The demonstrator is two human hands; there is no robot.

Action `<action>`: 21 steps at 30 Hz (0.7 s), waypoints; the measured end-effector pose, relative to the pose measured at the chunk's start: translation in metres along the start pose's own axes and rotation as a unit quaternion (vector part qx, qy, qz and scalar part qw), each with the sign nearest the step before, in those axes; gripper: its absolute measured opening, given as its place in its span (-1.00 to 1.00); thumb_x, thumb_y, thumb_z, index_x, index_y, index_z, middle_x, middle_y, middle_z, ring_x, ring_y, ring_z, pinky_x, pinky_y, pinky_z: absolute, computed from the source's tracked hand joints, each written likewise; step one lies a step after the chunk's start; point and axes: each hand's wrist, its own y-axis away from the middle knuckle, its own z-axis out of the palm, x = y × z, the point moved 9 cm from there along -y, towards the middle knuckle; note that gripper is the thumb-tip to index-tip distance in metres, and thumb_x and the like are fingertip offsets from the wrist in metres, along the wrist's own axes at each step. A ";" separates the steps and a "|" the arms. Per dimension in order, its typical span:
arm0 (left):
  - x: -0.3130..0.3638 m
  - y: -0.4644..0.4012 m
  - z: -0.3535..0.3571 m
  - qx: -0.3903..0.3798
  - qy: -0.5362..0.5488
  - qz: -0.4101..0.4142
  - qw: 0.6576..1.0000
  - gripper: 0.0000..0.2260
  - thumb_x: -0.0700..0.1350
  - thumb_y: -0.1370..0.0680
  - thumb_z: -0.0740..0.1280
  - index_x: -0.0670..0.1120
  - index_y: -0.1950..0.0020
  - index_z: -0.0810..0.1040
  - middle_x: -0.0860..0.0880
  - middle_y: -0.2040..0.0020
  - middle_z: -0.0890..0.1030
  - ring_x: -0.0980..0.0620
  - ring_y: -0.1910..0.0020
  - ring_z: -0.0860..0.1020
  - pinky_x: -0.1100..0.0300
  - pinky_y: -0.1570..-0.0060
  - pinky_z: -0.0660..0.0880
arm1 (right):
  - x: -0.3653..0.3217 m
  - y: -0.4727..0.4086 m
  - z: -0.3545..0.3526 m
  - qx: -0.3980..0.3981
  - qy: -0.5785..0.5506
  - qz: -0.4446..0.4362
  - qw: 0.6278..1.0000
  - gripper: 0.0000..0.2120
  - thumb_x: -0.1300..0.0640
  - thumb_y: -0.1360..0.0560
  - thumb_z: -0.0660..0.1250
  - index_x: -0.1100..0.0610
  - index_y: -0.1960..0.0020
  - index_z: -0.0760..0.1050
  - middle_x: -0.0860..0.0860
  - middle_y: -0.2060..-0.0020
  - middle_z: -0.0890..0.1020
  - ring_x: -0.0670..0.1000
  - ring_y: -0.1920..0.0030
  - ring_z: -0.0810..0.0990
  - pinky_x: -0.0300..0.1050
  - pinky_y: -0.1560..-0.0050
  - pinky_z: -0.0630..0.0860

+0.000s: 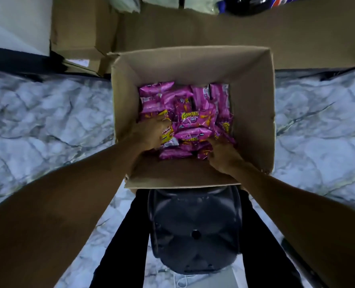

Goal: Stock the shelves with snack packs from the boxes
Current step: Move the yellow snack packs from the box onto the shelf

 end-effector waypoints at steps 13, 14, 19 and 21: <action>-0.056 -0.085 0.123 -0.070 -0.178 0.034 0.981 -0.85 -0.20 -0.45 0.37 0.04 0.11 0.48 0.06 -0.33 0.48 -0.04 -0.52 0.15 -0.23 -0.35 0.18 | 0.045 -0.101 0.115 -0.038 -0.097 0.019 0.994 -0.29 0.14 -0.55 0.28 -0.01 -0.59 0.00 0.12 -0.47 0.34 0.16 -0.42 0.37 -0.08 -0.41 0.29; -0.053 -0.082 0.130 -0.077 -0.191 0.043 0.978 -0.86 -0.18 -0.46 0.36 0.04 0.06 0.52 0.08 -0.28 0.52 -0.03 -0.52 0.15 -0.22 -0.37 0.14 | 0.049 -0.096 0.121 -0.048 -0.090 0.026 0.994 -0.30 0.14 -0.55 0.27 -0.01 -0.59 0.02 0.11 -0.47 0.34 0.15 -0.41 0.38 -0.09 -0.40 0.30; -0.029 -0.058 0.090 0.020 -0.094 0.097 0.991 -0.96 -0.10 -0.47 0.37 0.03 0.12 0.54 0.04 -0.04 0.62 -0.02 -0.39 0.40 -0.12 -0.29 0.22 | 0.056 -0.066 0.107 -0.037 -0.081 0.048 0.995 -0.42 0.15 -0.56 0.24 -0.01 -0.55 0.17 0.13 -0.26 0.57 0.16 -0.24 0.54 -0.08 -0.22 0.46; -0.030 -0.045 0.056 0.084 0.015 0.070 0.994 -0.96 -0.13 -0.52 0.33 -0.08 0.10 0.55 -0.06 0.18 0.61 -0.10 0.00 0.61 0.11 0.10 0.32 | 0.049 -0.054 0.089 -0.017 -0.087 0.050 0.995 -0.45 0.14 -0.56 0.23 -0.03 -0.53 0.22 0.14 -0.27 0.56 0.19 -0.25 0.53 -0.05 -0.22 0.46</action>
